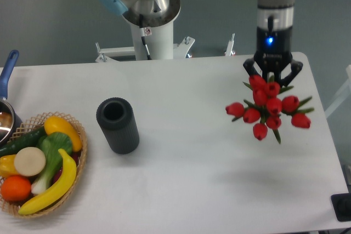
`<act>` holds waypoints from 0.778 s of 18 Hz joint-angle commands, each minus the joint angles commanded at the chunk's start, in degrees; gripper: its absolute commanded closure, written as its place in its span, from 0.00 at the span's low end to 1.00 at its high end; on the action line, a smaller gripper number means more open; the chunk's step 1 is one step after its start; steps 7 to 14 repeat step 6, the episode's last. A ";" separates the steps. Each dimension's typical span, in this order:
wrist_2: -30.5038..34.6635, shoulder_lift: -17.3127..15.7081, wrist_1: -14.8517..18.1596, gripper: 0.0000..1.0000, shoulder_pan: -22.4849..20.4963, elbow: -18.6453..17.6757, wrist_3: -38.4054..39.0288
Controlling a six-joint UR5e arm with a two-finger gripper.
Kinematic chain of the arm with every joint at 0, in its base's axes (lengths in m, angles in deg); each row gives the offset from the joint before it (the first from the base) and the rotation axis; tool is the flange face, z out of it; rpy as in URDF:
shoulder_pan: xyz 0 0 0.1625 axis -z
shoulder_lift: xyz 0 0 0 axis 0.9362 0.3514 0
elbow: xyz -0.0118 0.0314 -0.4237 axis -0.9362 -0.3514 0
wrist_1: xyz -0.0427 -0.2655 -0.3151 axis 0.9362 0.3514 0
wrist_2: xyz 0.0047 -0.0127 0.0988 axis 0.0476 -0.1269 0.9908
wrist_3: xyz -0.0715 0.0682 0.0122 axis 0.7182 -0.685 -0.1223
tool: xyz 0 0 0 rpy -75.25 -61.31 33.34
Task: Pick up the flowers from the vase
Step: 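Carry the held tulips away from the vase over the open table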
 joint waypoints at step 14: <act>7.40 3.09 7.91 0.96 2.65 5.72 0.62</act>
